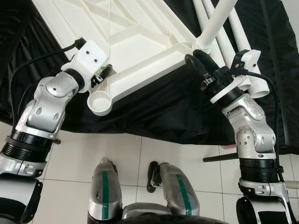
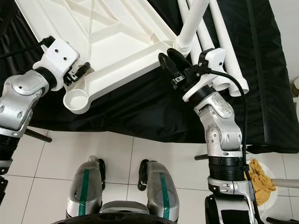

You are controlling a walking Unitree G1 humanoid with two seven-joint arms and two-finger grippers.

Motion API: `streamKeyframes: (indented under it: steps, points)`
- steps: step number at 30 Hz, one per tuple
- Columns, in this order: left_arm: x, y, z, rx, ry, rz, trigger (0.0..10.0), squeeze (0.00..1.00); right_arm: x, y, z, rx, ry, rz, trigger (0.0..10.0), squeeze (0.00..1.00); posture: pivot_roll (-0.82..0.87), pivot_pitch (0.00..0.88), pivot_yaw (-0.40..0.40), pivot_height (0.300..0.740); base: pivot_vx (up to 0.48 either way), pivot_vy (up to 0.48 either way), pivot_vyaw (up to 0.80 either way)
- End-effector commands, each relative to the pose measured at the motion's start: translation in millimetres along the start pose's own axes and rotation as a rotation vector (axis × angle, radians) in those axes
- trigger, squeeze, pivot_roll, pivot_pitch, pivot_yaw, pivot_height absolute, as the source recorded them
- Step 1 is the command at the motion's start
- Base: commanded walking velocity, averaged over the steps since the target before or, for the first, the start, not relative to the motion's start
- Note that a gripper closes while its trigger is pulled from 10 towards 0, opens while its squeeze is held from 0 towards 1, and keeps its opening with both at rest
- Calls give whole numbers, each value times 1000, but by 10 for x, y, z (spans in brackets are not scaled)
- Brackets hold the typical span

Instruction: Building children table

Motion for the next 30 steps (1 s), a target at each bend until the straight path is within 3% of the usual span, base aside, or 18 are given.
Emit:
streamKeyframes:
  steps: [1, 4, 9, 15, 20, 27, 29, 30]
  points:
    - [-97, -25, 221, -135, -8, -52, 10000, 0, 80, 25, 57, -15, 13, 15, 10000, 0, 73, 98, -62, 740, 0, 0, 0]
    - [-5, -20, 357, -220, -40, -9, 10000, 0, 111, 37, 90, -31, 13, 19, 10000, 0, 71, 97, -60, 740, 0, 0, 0]
    - [80, -66, 426, -238, -36, 20, 10000, 0, 123, 38, 105, -44, 7, 24, 10000, 0, 70, 98, -57, 740, 0, 0, 0]
    - [164, -154, 466, -222, -3, 39, 10000, 0, 91, 34, 97, -62, -13, 10, 10000, 0, 68, 97, -57, 740, 0, 0, 0]
    - [169, -150, 487, -229, -5, 42, 10000, 0, -98, 60, 106, -153, -15, -78, 10000, 0, 68, 98, -58, 740, 0, 0, 0]
    - [169, -150, 487, -229, -5, 42, 10000, 0, -98, 60, 106, -153, -15, -78, 10000, 0, 68, 98, -58, 740, 0, 0, 0]
    - [157, -139, 496, -235, -10, 39, 10000, 0, -182, 63, 138, -198, -11, -118, 10000, 0, 67, 98, -57, 740, 0, 0, 0]
    - [154, -107, 447, -226, -19, 41, 10000, 0, -425, 41, 188, -305, -20, -209, 10000, 0, 80, 101, -61, 740, 0, 0, 0]
Point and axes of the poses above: a point about 5 cm out from each wrist's last joint towards the gripper, its own y axis pointing back from the gripper into the wrist, its own x axis along the axis of the wrist's last joint, z = x × y, the point moved 2 cm from there along -y, pointing out of the wrist towards the gripper, and after that the axes turned 6 degrees about y, right-handed, at the moved point
